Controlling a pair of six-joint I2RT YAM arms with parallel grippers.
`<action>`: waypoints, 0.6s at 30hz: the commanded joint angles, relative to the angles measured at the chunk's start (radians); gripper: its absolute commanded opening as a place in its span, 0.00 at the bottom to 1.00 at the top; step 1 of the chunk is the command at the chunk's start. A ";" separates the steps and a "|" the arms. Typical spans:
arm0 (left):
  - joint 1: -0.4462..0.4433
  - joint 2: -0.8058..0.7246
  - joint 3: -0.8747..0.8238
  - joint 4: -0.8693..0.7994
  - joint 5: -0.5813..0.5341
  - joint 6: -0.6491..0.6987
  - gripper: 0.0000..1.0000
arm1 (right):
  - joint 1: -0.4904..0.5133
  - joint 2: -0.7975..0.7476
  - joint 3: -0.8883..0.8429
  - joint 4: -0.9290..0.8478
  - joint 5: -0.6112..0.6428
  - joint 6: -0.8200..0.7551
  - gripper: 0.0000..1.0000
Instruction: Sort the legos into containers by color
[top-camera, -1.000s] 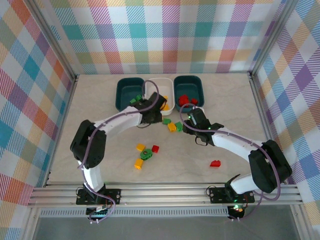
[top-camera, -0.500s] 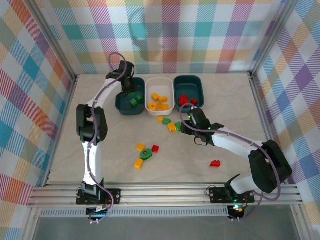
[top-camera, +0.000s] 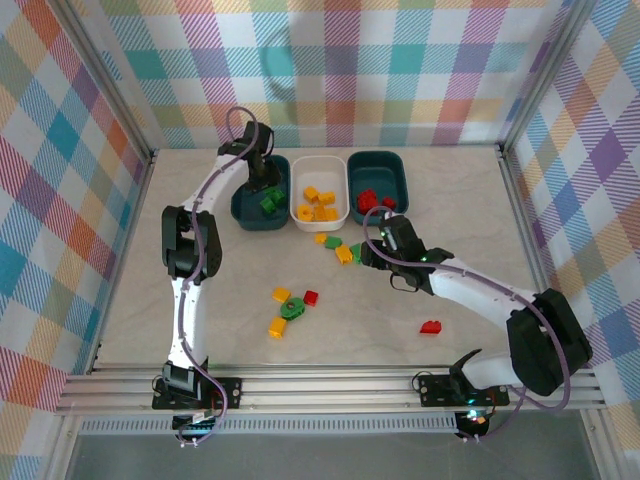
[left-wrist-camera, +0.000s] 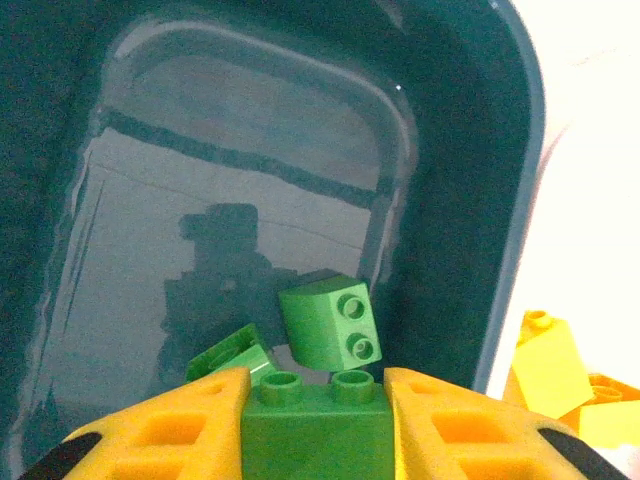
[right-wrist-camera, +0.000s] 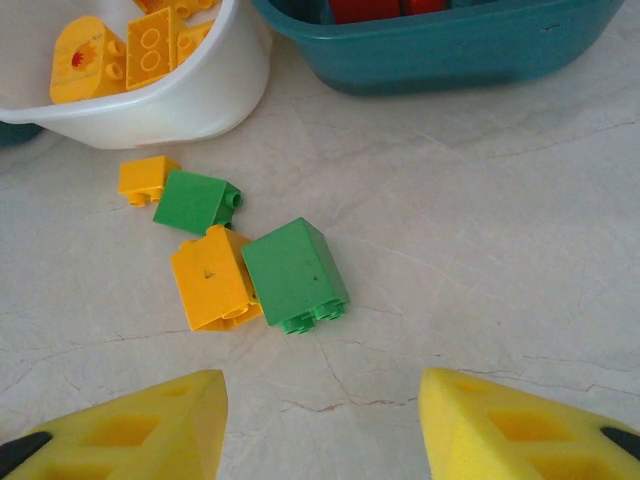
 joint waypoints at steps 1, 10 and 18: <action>0.004 -0.001 -0.046 -0.008 0.005 0.004 0.35 | -0.003 -0.024 -0.012 0.024 -0.015 0.004 0.54; 0.004 -0.071 -0.074 -0.003 0.026 0.030 0.70 | 0.201 0.029 0.099 -0.060 -0.002 -0.037 0.63; 0.004 -0.446 -0.368 0.137 -0.034 -0.046 0.85 | 0.477 0.188 0.209 -0.205 -0.035 0.287 0.74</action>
